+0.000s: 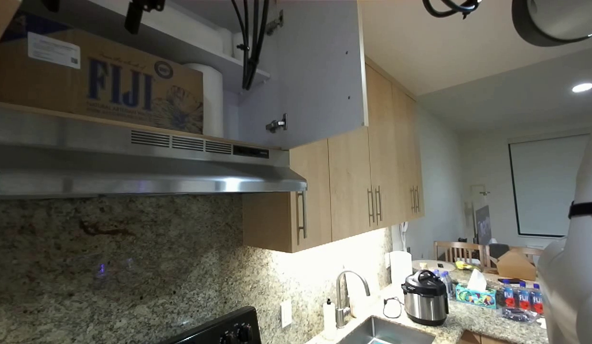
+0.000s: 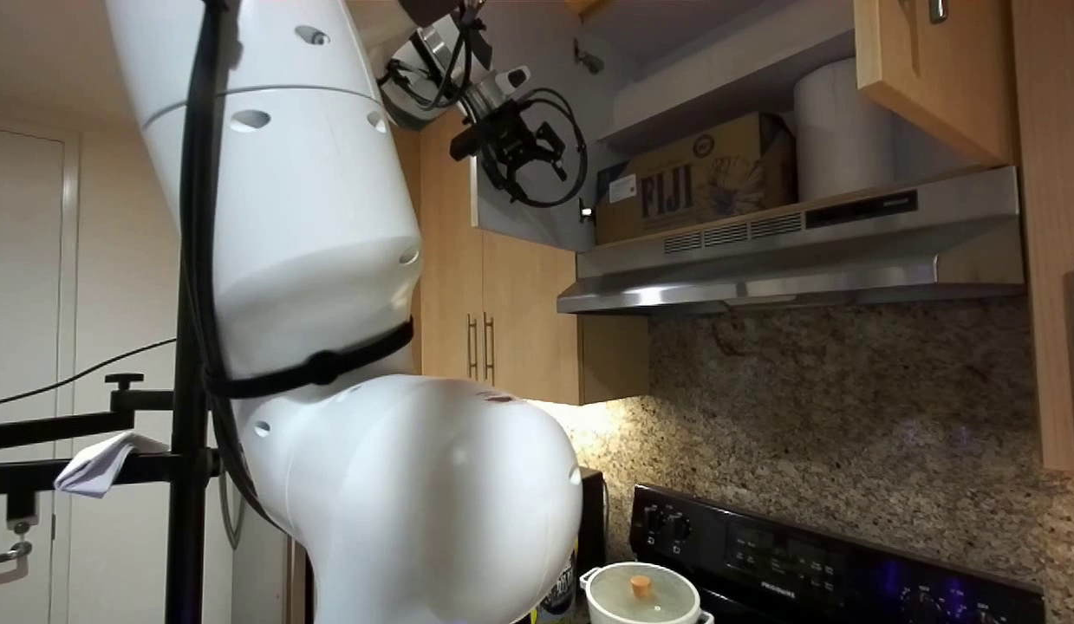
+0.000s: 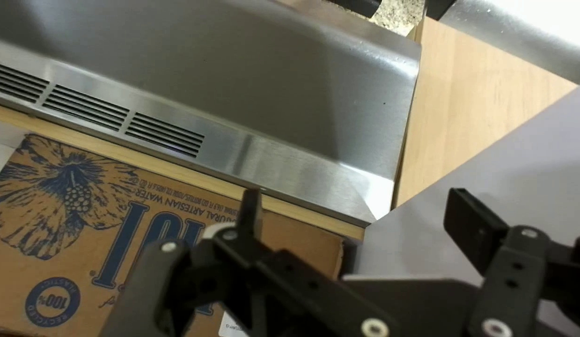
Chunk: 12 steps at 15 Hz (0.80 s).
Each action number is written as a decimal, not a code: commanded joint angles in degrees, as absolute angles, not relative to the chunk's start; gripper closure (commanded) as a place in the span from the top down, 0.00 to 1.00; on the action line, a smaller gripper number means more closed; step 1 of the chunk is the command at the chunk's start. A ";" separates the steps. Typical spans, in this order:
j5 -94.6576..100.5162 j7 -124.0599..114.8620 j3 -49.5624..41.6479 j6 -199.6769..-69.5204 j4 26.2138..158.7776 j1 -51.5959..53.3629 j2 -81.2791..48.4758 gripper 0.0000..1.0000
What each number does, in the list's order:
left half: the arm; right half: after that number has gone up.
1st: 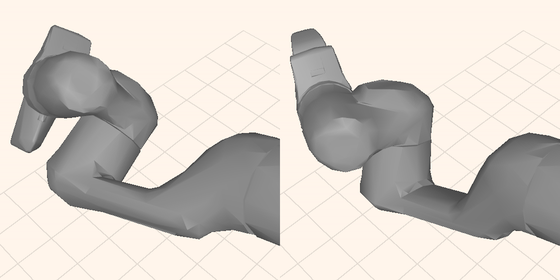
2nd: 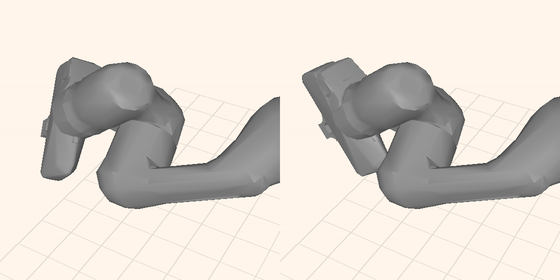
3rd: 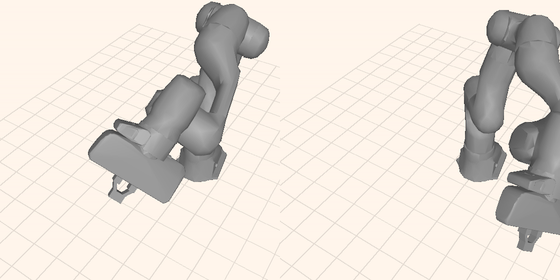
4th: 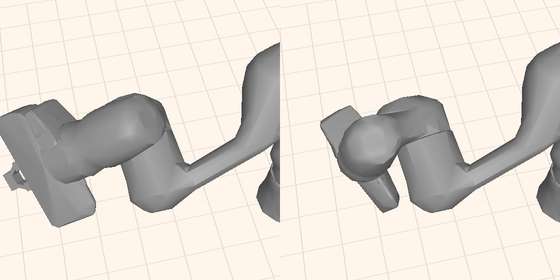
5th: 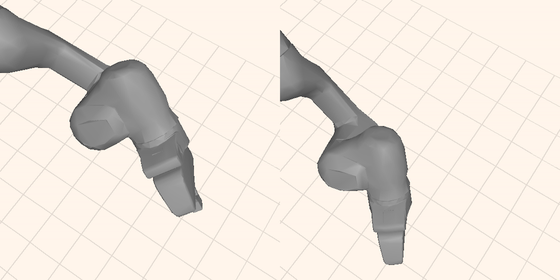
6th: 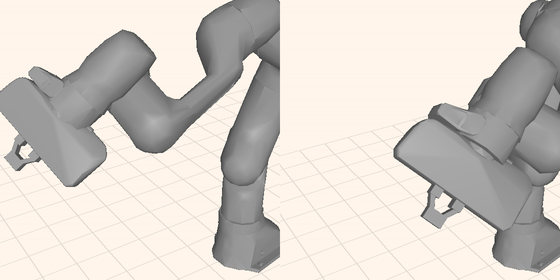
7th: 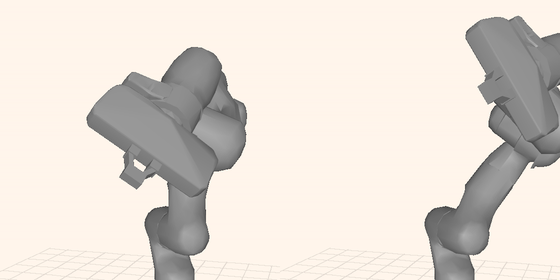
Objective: Open the left door of the cabinet
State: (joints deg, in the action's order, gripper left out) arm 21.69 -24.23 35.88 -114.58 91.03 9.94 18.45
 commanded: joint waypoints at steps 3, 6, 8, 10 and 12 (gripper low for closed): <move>25.02 -24.73 38.82 -114.05 90.80 10.21 15.78 1.00; 26.13 -24.84 39.34 -113.37 90.56 10.21 14.51 1.00; 25.58 -24.65 38.67 -113.56 90.80 10.52 14.47 1.00; 24.75 -24.94 37.60 -113.64 91.32 10.66 15.50 1.00; 23.39 -24.93 36.02 -113.81 91.98 10.85 16.91 1.00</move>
